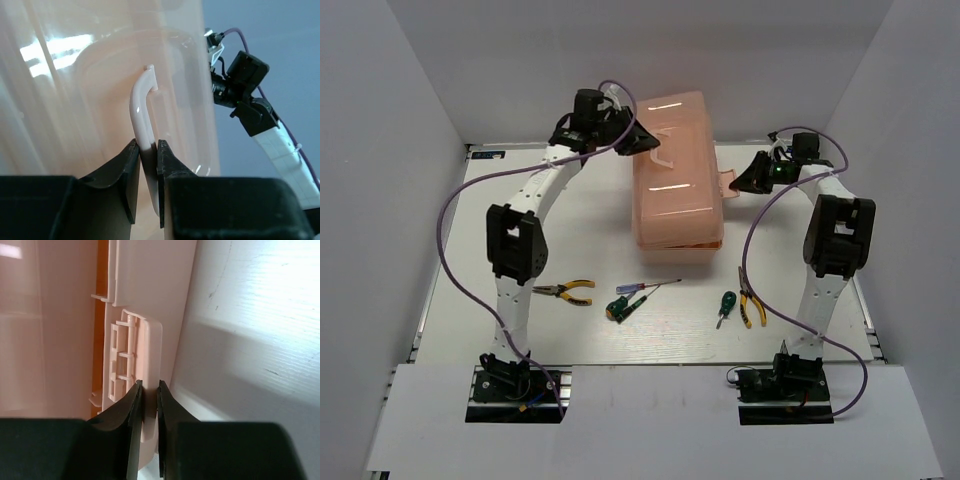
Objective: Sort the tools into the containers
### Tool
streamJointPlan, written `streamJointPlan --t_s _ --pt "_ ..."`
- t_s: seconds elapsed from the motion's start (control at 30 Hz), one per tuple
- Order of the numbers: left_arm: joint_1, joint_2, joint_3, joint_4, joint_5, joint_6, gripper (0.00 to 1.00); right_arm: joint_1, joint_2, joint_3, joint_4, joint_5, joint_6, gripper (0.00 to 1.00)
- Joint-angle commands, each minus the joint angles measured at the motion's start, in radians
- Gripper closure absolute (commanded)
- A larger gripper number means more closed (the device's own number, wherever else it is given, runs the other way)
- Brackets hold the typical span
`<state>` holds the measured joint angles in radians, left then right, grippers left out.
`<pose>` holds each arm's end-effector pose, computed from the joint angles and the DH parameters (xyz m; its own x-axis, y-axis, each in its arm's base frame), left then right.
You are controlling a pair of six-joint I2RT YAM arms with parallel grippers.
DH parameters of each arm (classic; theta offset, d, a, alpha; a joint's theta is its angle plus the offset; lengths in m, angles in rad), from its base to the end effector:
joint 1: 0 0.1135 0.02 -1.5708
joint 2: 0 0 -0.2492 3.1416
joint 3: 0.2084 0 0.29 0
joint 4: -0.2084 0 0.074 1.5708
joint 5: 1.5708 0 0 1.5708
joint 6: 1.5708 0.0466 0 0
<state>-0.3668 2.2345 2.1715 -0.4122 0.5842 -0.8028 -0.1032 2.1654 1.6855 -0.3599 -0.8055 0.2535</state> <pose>0.5143 -0.2251 0.3002 -0.8412 -0.3196 -0.4362 0.2187 0.5368 -0.8149 0.5107 -0.0191 0.1630 -0.8191 0.2595 -0.5116 -0.2088 0.6958 0.6872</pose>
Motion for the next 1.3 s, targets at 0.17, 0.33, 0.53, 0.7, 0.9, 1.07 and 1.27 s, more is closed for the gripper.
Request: streamJointPlan --t_s 0.17,0.33,0.53,0.7,0.9,1.07,1.27 --pt "0.256 -0.263 -0.142 -0.109 -0.093 0.140 1.00 -0.102 -0.065 0.028 0.015 0.143 -0.091 1.00" --pt "0.316 -0.331 -0.283 -0.175 -0.121 0.208 1.00 -0.102 -0.073 0.008 0.015 0.138 -0.089 1.00" --pt "0.336 -0.343 -0.342 -0.165 -0.132 0.229 0.86 -0.102 -0.064 0.020 0.015 0.051 -0.080 0.72" --pt "0.357 -0.334 -0.329 -0.201 -0.158 0.229 0.55 -0.104 -0.093 0.022 -0.025 -0.008 -0.141 0.10" --pt "0.419 -0.361 -0.272 -0.376 -0.357 0.260 0.23 -0.141 -0.191 -0.062 -0.123 0.011 -0.318 0.10" --pt "0.439 -0.449 -0.259 -0.453 -0.575 0.275 0.23 -0.139 -0.315 -0.127 -0.432 -0.005 -0.715 0.10" --pt "0.402 -0.663 -0.427 -0.335 -0.403 0.433 0.68 -0.060 -0.544 -0.425 -0.631 0.176 -1.096 0.43"
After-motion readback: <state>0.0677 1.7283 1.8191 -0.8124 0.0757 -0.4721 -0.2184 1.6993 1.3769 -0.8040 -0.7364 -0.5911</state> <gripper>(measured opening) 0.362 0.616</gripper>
